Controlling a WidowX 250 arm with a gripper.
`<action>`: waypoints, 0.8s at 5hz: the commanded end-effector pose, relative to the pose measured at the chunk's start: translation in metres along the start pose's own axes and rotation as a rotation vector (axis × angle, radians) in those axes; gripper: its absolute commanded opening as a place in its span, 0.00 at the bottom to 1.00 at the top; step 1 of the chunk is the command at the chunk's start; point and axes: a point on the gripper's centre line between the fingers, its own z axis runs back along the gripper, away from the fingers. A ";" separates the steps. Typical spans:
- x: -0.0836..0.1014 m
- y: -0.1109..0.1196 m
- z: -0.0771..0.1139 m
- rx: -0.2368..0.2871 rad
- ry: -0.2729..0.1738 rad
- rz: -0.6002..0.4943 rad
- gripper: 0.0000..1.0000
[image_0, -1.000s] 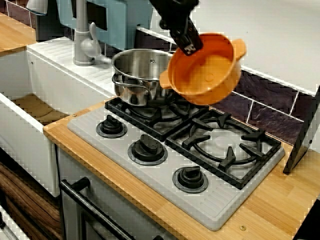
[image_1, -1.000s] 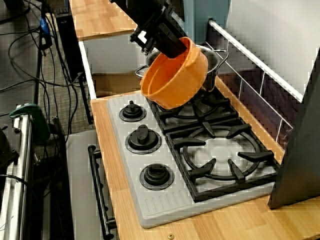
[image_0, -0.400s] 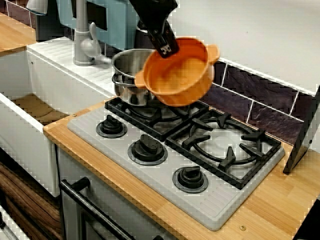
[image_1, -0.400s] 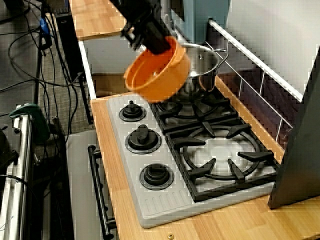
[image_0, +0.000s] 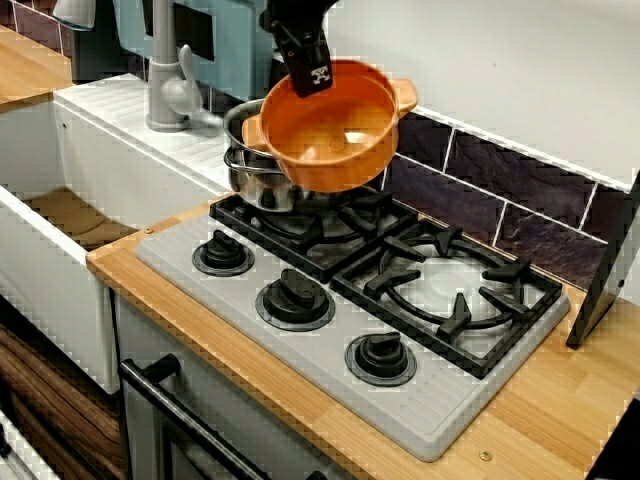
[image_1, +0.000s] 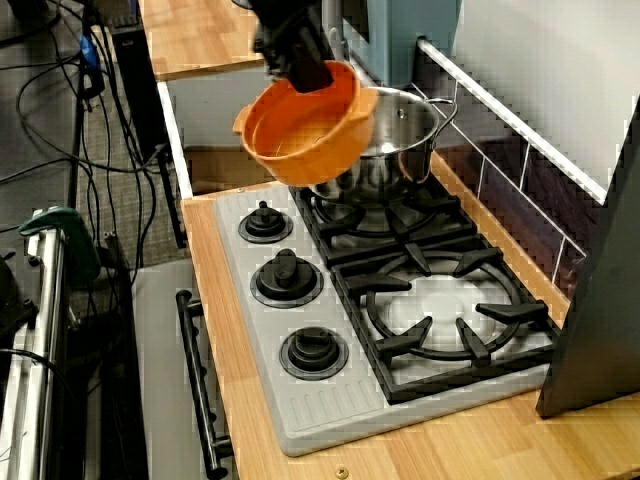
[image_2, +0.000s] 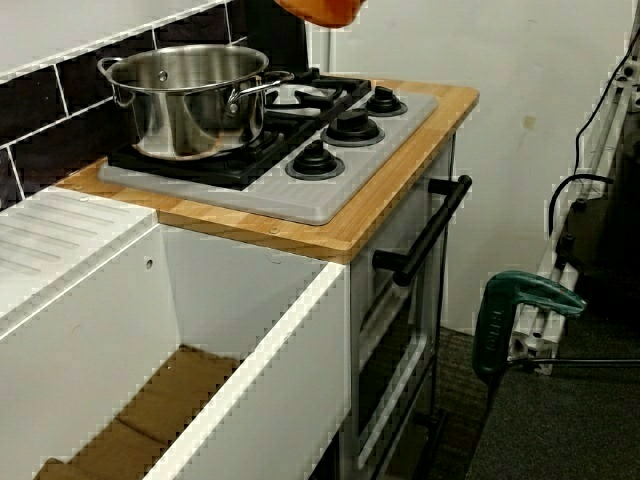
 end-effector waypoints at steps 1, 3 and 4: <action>0.019 -0.003 0.027 -0.003 0.123 0.176 0.00; 0.059 -0.034 0.021 -0.127 0.213 0.177 0.00; 0.072 -0.045 0.017 -0.154 0.231 0.204 0.00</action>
